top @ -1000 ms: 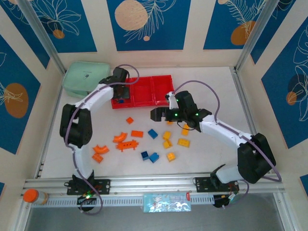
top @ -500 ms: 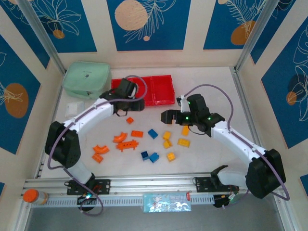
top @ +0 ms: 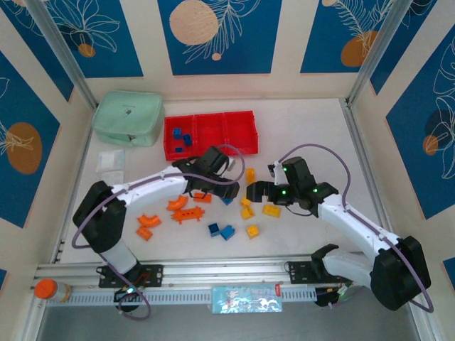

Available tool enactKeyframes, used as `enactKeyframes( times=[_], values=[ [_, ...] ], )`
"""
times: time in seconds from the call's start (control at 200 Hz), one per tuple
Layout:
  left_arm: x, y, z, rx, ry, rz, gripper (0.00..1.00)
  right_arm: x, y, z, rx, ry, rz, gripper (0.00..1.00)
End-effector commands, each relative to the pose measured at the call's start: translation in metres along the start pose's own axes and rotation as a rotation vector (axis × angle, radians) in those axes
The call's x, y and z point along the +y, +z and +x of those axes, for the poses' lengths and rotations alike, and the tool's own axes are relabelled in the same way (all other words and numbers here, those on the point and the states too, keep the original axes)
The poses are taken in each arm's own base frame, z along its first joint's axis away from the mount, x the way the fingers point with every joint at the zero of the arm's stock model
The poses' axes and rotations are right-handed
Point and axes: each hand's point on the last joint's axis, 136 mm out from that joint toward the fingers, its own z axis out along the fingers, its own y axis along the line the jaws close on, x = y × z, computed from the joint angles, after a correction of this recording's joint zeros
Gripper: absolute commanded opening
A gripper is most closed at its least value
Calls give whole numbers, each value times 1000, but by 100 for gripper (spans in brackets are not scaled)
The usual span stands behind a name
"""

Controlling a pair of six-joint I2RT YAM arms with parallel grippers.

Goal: Sort the legos into containers by color
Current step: Pick up the lego from the center of the table.

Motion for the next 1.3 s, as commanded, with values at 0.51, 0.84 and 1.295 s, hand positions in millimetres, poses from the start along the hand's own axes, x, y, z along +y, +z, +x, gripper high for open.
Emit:
enactKeyframes(
  times=[0.51, 0.84, 1.295],
  values=[
    [7, 67, 24, 138, 101, -51, 82, -6, -11, -6, -40, 35, -18, 99],
    [15, 70, 41, 174, 101, -113, 71, -6, -11, -9, -46, 50, -36, 99],
    [19, 68, 38, 162, 106, -147, 49, -5, -13, -13, -58, 56, -48, 99]
  ],
)
